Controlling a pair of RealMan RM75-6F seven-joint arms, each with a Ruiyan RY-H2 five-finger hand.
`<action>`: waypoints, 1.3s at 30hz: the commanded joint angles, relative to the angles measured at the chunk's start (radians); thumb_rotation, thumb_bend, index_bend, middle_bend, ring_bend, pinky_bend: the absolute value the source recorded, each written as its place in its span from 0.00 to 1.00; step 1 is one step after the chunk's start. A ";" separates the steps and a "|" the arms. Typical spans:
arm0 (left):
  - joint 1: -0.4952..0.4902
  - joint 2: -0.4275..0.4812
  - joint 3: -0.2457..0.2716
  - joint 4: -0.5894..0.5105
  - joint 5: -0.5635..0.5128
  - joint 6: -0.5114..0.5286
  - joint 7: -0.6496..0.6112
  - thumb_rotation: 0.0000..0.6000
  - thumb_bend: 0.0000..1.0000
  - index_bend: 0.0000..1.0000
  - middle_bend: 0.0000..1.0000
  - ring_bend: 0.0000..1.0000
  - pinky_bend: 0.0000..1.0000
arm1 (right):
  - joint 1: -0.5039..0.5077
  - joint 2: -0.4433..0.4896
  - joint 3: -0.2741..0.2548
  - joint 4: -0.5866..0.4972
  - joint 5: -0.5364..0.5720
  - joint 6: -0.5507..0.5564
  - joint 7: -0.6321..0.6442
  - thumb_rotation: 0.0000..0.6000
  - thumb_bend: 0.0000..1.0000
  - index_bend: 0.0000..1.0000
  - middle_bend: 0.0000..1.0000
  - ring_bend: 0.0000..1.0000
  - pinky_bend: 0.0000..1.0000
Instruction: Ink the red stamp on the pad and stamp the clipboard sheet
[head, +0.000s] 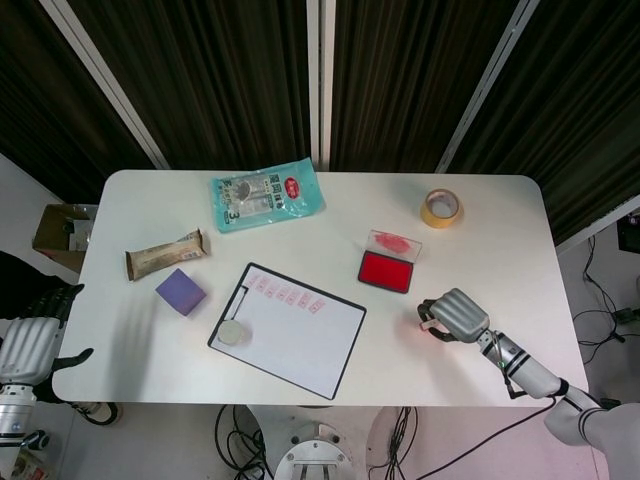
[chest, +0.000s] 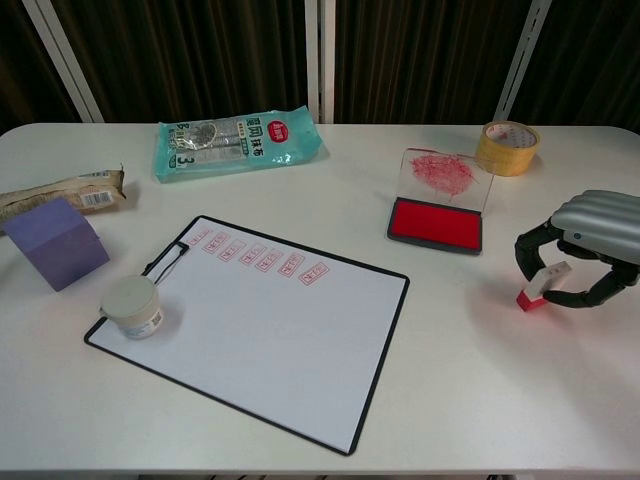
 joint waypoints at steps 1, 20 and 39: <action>0.000 -0.001 0.001 0.003 0.004 0.003 -0.004 1.00 0.00 0.11 0.14 0.12 0.24 | 0.002 0.000 0.001 0.001 -0.003 -0.010 0.001 1.00 0.42 0.95 0.82 0.92 1.00; 0.000 -0.001 0.003 0.008 0.009 0.004 -0.010 1.00 0.00 0.12 0.14 0.12 0.24 | 0.002 -0.003 0.002 0.006 -0.028 -0.036 0.011 1.00 0.32 0.61 0.55 0.92 1.00; -0.002 -0.002 0.002 0.011 0.007 0.003 -0.010 1.00 0.00 0.12 0.14 0.12 0.24 | 0.002 0.003 0.006 0.001 -0.041 -0.038 0.009 1.00 0.29 0.37 0.43 0.92 1.00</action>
